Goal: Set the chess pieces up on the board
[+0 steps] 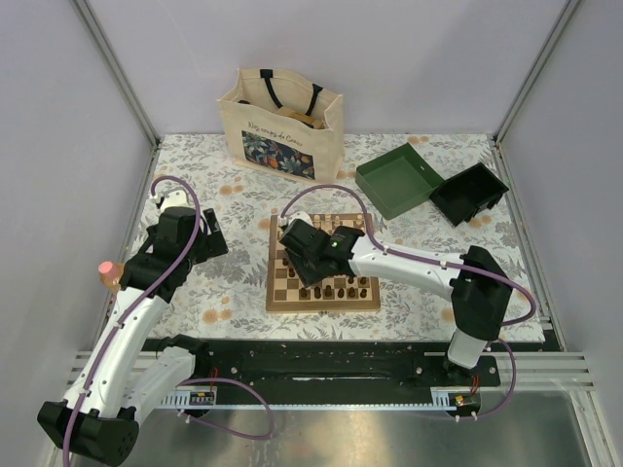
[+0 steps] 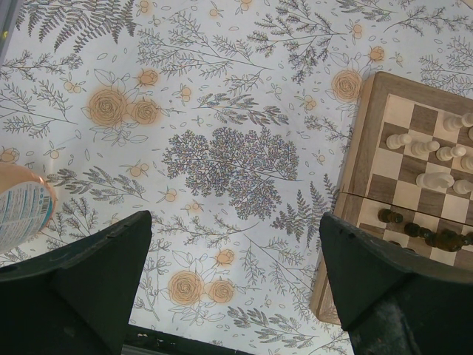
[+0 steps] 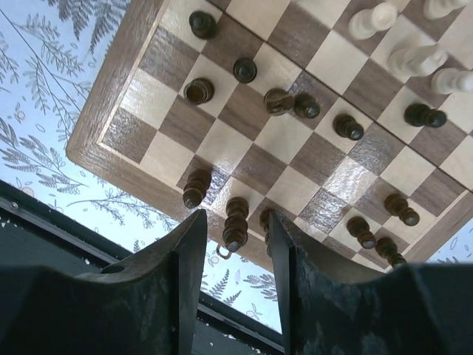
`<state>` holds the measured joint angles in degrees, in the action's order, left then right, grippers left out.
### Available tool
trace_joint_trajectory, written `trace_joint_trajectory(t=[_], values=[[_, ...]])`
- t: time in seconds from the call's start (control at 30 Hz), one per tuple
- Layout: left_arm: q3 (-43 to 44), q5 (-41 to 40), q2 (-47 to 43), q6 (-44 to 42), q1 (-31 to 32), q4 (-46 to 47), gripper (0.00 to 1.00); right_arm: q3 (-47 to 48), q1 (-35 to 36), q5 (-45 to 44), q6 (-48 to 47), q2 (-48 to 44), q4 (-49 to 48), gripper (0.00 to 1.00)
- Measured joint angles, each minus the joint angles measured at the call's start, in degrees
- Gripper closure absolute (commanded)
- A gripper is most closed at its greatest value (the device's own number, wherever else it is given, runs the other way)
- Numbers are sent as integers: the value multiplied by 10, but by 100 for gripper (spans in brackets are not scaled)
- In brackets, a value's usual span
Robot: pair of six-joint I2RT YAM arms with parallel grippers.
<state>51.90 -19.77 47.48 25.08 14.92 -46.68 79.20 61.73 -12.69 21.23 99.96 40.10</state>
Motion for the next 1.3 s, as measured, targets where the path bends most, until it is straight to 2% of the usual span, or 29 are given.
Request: trace_joint_trajectory(t=[0.4,0.93,1.3], values=[[0,0,0,0,0,0,1,10,-48,-16,12,-5,-17,45],[0,3,0,0,-4,0,1,71,-59,4,2,78,-32,46],[0,10,0,0,-7,0,1,80,-61,18,-5,104,-30,50]])
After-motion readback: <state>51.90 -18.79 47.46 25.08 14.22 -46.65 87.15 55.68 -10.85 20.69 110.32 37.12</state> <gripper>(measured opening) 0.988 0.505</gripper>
